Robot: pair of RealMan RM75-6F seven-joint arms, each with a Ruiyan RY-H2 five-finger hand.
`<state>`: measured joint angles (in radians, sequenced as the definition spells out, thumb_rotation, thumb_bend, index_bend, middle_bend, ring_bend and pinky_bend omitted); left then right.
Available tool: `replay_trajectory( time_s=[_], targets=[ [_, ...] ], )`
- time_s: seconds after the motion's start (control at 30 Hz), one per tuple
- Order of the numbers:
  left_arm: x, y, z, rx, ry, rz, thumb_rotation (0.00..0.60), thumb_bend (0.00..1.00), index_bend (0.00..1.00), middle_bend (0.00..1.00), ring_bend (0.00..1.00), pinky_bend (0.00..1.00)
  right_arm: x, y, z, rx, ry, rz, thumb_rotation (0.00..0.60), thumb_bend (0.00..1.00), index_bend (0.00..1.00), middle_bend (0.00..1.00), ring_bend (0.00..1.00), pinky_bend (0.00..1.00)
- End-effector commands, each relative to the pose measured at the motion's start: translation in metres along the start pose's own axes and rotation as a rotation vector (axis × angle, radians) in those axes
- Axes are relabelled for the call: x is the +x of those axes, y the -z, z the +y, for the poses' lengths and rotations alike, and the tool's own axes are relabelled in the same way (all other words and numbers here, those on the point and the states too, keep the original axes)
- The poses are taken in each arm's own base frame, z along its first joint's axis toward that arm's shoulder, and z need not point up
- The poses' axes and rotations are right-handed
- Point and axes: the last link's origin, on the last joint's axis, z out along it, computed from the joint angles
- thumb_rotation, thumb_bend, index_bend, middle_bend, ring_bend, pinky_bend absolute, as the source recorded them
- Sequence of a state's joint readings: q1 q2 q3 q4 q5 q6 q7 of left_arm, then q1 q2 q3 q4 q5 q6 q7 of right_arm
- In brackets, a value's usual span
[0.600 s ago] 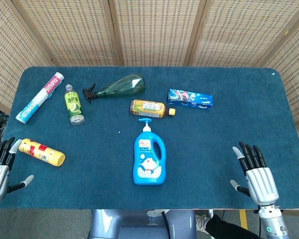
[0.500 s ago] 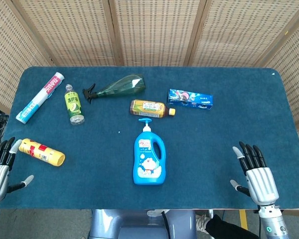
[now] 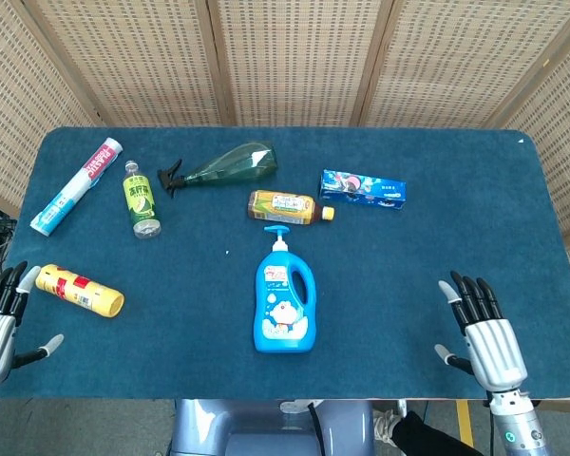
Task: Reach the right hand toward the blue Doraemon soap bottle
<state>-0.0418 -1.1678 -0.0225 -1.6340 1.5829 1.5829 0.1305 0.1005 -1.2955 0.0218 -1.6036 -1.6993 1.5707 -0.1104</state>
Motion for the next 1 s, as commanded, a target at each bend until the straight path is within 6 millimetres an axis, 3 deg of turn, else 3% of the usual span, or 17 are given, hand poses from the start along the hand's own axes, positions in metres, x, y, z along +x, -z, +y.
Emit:
replay_trajectory(
  time_s=[0.03,0.43,0.6,0.67,0.73,0.9,1.0],
  targets=[
    [0.000,0.000,0.000,-0.001,-0.001,-0.002,0.537,0.15,0.00,0.00,0.00,0.00,0.000,0.000,0.000,0.002,-0.005,-0.003,0.600,0.06,0.00,0.00,0.00,0.00],
    [0.002,0.002,0.001,-0.004,-0.005,0.004,0.536,0.15,0.00,0.00,0.00,0.00,0.001,0.000,0.000,0.007,-0.011,0.004,0.600,0.06,0.00,0.00,0.00,0.00],
    [0.004,0.002,-0.001,0.005,0.000,0.013,0.538,0.15,0.00,0.00,0.00,0.00,0.000,-0.010,-0.006,0.026,-0.010,0.034,0.600,0.08,0.00,0.01,0.01,0.02],
    [0.004,0.002,-0.001,0.007,0.001,0.016,0.538,0.15,0.00,0.00,0.00,0.00,-0.002,-0.017,-0.012,0.044,-0.010,0.030,0.600,0.12,0.00,0.09,0.08,0.10],
    [0.005,0.002,-0.001,0.005,0.002,0.022,0.539,0.15,0.00,0.00,0.00,0.00,-0.003,-0.032,-0.021,0.081,0.006,0.028,0.600,0.16,0.00,0.27,0.26,0.24],
    [0.005,0.001,-0.001,0.005,0.002,0.028,0.541,0.15,0.00,0.00,0.00,0.00,-0.004,-0.068,-0.049,0.127,0.029,-0.004,0.600,0.32,0.05,0.67,0.70,0.47],
    [0.004,0.001,-0.002,0.007,0.003,0.025,0.542,0.15,0.00,0.00,0.00,0.00,-0.010,-0.086,-0.068,0.151,0.040,-0.079,0.600,0.51,0.10,0.74,0.84,0.55]
  ],
)
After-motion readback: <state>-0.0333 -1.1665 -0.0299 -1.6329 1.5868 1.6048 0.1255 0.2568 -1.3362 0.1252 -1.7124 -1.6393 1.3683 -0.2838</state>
